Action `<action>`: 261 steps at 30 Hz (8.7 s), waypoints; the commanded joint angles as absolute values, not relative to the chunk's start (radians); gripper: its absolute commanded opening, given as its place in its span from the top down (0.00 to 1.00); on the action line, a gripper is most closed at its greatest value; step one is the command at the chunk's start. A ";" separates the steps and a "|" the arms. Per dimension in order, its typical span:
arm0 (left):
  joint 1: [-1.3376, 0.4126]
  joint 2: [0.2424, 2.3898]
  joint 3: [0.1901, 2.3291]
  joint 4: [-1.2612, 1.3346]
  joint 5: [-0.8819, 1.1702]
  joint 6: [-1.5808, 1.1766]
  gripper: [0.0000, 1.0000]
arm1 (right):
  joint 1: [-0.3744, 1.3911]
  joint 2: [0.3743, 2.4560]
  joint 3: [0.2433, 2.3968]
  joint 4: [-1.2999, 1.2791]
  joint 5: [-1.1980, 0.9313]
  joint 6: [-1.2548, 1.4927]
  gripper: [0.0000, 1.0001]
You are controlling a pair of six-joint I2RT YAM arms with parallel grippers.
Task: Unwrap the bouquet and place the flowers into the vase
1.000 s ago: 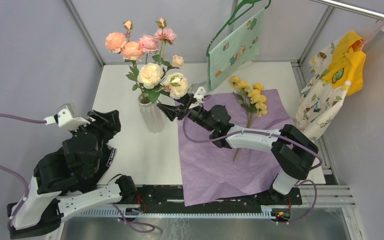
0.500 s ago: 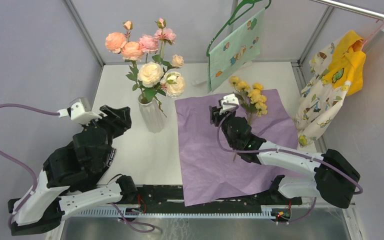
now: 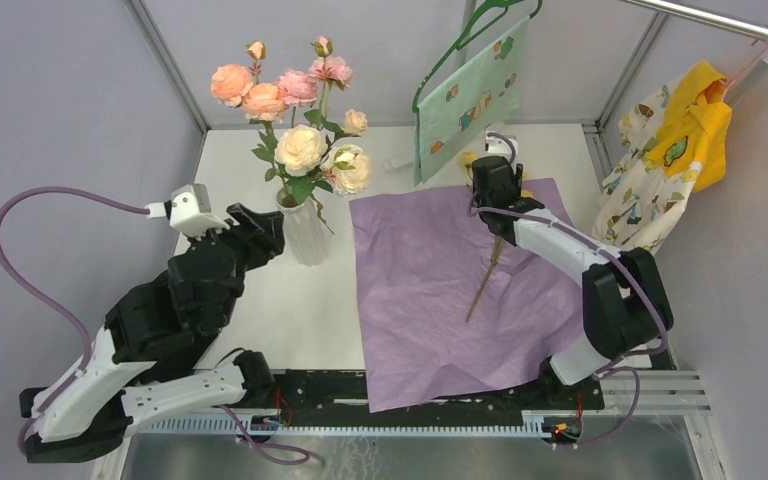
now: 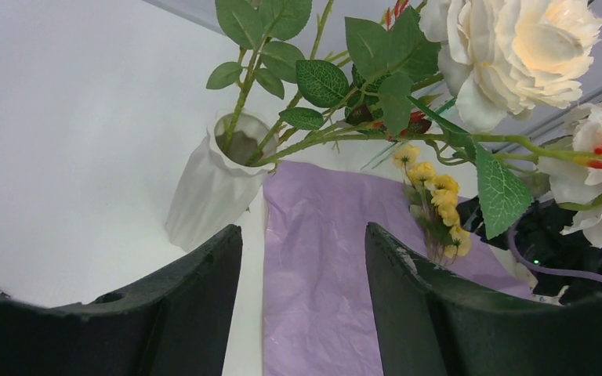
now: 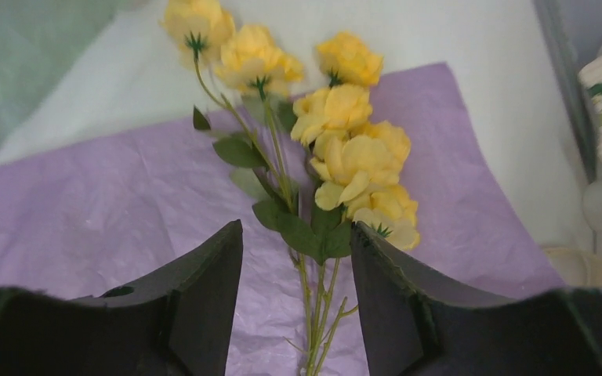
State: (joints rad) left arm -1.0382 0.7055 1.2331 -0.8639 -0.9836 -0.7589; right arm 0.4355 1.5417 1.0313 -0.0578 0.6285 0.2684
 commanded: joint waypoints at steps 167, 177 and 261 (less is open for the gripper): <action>-1.035 0.497 1.397 -1.256 -1.302 -0.830 0.34 | 1.119 1.914 1.830 0.969 -0.292 -0.354 1.00; -1.035 0.492 1.397 -1.252 -1.296 -0.828 0.34 | 1.127 1.891 1.841 0.956 -0.304 -0.359 1.00; -1.035 0.437 1.367 -1.233 -1.259 -0.821 0.34 | 1.129 1.923 1.337 1.005 0.058 -0.120 0.34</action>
State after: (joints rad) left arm -1.0382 0.4370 1.3685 -1.2621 -1.2530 -0.8322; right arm 1.1240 1.9644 1.3689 0.9558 0.0353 -0.1532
